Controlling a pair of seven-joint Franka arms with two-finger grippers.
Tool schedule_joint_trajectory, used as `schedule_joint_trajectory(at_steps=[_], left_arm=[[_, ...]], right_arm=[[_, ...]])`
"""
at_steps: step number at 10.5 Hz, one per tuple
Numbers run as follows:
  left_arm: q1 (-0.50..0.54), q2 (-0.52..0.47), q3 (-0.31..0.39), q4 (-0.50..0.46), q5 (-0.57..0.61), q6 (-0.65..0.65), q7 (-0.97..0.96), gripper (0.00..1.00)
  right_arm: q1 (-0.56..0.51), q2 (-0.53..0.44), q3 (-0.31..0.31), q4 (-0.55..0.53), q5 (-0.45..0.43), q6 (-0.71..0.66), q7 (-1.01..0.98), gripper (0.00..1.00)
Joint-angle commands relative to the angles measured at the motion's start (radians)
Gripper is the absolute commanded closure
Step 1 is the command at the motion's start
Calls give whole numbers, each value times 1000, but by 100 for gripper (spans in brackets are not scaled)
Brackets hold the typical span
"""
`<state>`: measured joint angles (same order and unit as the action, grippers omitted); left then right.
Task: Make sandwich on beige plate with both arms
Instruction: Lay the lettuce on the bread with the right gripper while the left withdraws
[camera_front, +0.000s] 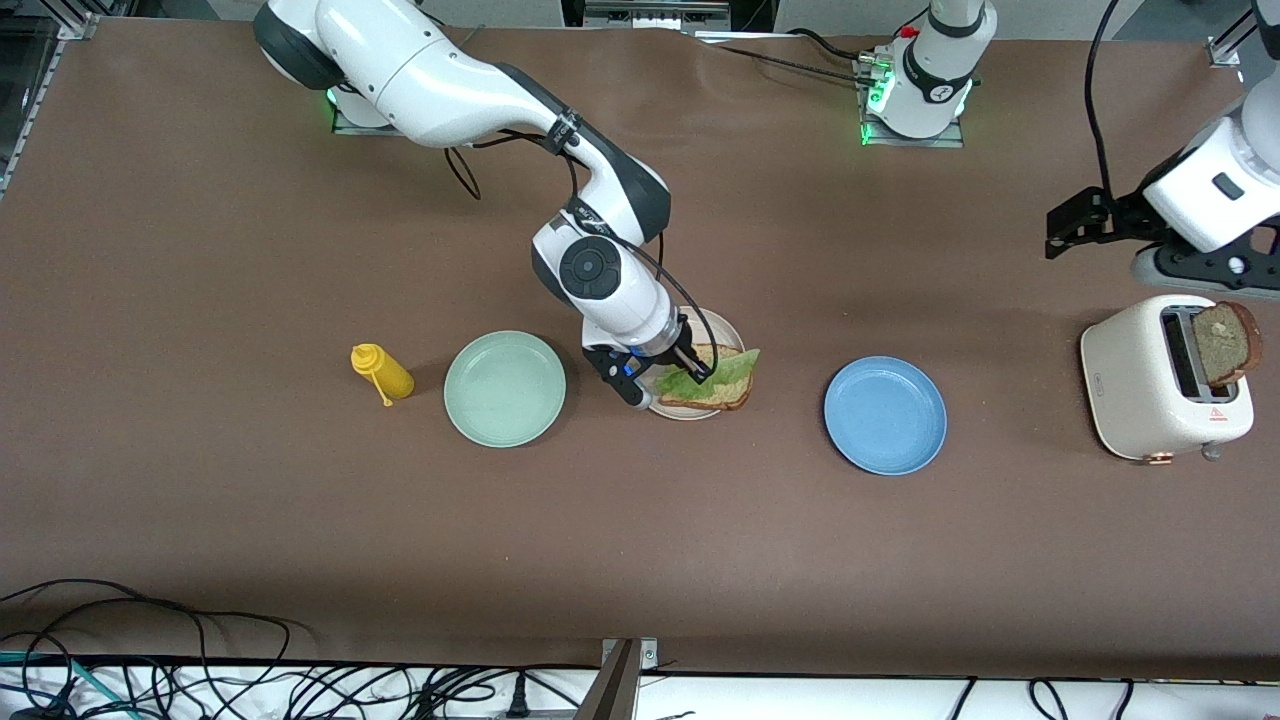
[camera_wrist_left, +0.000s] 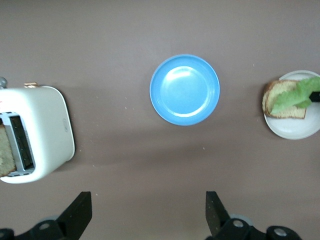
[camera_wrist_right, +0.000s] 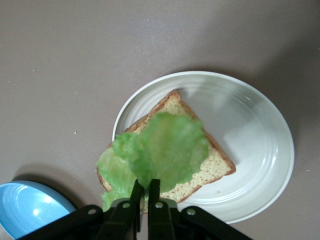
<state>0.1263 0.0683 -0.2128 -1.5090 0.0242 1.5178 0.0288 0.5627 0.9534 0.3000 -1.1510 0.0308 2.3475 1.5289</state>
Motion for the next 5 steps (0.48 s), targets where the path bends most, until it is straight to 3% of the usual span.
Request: schedule_joint_trajectory(at_steps=[1, 2, 5], left_arm=[[-112, -126, 116, -157, 10, 123, -4, 0], [-114, -136, 116, -175, -10, 136, -3, 0], [-140, -145, 119, -200, -24, 137, -44, 0]], right_arm=[[11, 31, 2, 45, -3, -7, 28, 29], [8, 24, 2, 45, -5, -43, 33, 0], [-12, -30, -2, 47, -5, -161, 33, 0]])
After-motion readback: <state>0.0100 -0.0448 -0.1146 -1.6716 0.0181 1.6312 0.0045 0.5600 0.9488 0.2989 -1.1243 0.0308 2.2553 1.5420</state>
